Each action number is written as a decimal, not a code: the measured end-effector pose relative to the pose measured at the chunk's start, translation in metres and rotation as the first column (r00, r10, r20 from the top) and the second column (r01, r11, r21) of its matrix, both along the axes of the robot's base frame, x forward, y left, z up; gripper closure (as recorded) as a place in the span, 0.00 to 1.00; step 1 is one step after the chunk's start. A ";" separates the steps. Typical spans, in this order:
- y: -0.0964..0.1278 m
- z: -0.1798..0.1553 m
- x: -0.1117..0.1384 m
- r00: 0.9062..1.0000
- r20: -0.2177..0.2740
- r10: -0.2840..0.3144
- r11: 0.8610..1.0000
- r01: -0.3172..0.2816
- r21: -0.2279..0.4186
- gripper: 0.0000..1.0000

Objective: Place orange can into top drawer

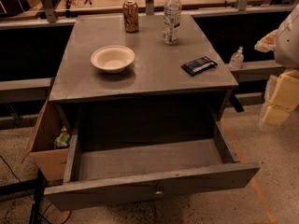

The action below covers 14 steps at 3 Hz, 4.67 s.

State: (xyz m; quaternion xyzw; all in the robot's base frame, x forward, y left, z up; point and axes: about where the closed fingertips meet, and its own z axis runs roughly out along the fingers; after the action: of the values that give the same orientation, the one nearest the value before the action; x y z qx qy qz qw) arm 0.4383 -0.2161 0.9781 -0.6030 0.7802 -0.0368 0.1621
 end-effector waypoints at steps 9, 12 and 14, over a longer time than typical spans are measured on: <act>0.132 -0.054 0.246 0.894 0.205 -0.399 0.574 0.069 0.816 0.00; 0.178 -0.068 0.358 0.865 0.273 -0.420 0.511 -0.023 0.859 0.00; 0.217 -0.058 0.425 0.876 0.277 -0.395 0.447 -0.080 0.891 0.00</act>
Offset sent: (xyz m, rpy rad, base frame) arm 0.0565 0.0308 -0.0265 0.1667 -0.0667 -0.0111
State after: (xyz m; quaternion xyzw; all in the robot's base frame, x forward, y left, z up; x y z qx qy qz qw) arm 0.8628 0.0012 0.9199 -0.3266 0.6788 0.2190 0.6202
